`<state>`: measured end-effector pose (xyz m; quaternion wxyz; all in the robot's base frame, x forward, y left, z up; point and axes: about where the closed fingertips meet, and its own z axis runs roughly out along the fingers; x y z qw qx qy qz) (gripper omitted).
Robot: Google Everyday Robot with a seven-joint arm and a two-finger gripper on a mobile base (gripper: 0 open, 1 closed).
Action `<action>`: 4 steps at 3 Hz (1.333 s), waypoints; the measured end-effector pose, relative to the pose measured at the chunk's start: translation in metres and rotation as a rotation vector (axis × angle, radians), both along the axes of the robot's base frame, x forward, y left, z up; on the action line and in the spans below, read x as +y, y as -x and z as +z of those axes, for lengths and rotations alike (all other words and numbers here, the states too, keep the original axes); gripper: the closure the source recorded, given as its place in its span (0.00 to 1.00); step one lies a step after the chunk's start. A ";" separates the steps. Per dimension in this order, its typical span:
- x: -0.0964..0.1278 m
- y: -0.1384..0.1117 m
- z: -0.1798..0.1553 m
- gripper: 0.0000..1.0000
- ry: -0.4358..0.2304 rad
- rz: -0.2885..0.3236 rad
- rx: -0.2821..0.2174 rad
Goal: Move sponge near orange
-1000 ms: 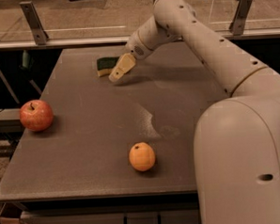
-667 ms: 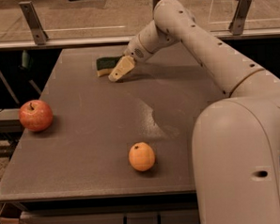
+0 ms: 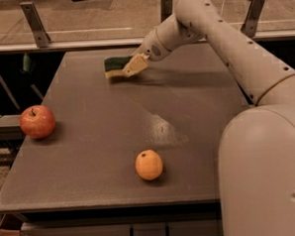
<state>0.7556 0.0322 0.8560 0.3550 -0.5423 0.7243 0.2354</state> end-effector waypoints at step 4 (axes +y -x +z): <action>-0.110 0.171 0.043 1.00 0.182 0.314 -0.078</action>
Offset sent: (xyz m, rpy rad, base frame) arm -0.1618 -0.1194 0.1002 -0.1067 -0.1841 0.3040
